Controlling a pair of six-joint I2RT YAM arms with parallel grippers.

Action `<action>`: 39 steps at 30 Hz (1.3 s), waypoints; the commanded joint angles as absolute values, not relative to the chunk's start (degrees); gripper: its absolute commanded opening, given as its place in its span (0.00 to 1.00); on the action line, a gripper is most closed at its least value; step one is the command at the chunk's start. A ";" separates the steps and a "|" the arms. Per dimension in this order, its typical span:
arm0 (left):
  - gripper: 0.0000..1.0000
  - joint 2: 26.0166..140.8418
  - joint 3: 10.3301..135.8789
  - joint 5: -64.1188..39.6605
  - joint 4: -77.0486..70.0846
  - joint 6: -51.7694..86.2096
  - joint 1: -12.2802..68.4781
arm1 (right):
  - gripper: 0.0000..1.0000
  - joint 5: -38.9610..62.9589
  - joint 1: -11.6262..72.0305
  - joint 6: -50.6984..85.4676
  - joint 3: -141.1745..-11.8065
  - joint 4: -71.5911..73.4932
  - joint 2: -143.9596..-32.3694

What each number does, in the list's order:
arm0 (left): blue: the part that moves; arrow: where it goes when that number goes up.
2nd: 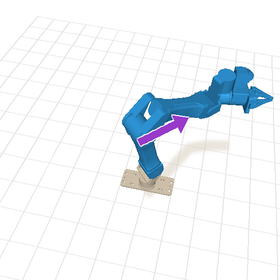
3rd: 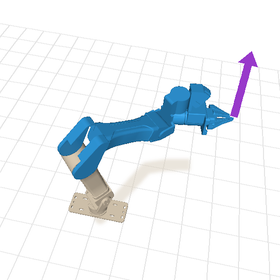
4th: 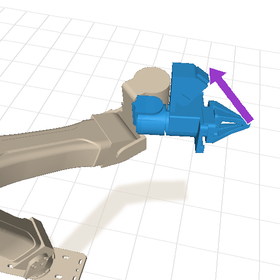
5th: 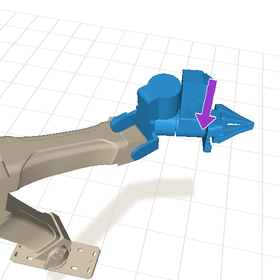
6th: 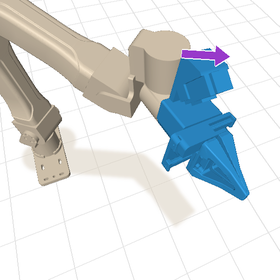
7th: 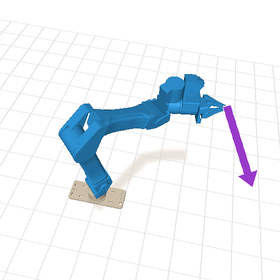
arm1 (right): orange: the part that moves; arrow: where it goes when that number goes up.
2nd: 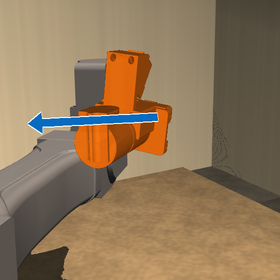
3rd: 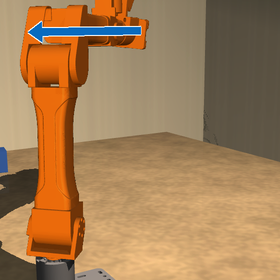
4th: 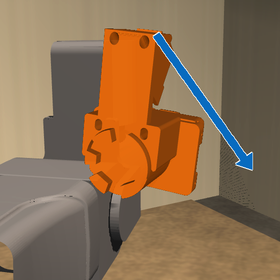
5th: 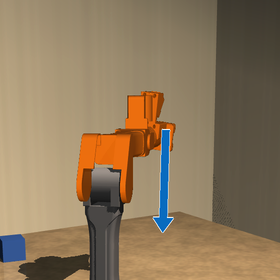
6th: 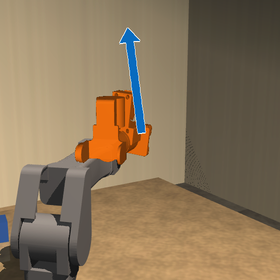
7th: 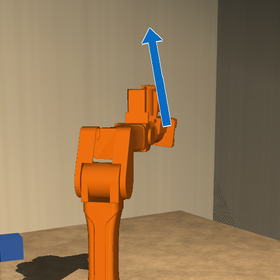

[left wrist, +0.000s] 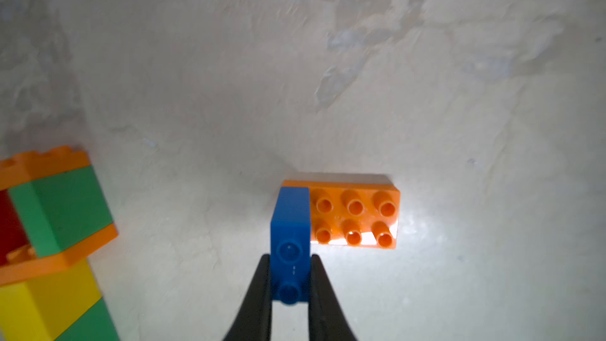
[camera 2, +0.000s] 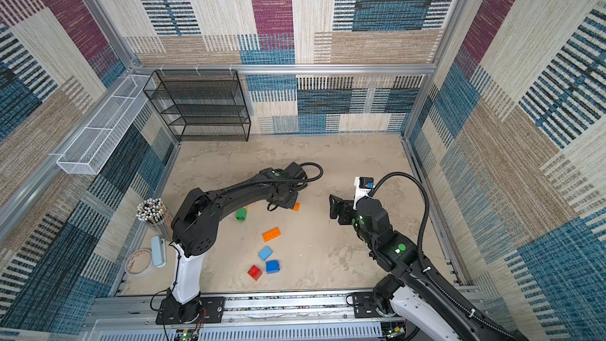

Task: Assemble the letter p with lego
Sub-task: Assemble the lego brick with the lego brick, then pick up the lego brick from the center of the board.

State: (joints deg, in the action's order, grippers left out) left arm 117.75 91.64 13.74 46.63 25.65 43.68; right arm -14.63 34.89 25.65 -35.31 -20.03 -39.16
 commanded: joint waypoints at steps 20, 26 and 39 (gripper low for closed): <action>0.55 101.66 78.21 11.38 41.70 31.23 43.68 | 0.88 -1.43 34.98 21.84 -36.24 -20.30 -46.15; 0.65 80.03 59.91 17.76 35.60 32.25 42.91 | 0.82 9.52 37.66 19.54 -36.92 -19.64 -56.09; 0.78 40.76 40.93 30.12 37.16 30.41 34.56 | 0.78 4.11 58.19 19.49 -53.45 -24.18 -85.32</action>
State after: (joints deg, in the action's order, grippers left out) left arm 43.99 42.33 26.09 36.36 31.27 35.20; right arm 5.69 56.29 18.61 -51.13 -22.52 -81.97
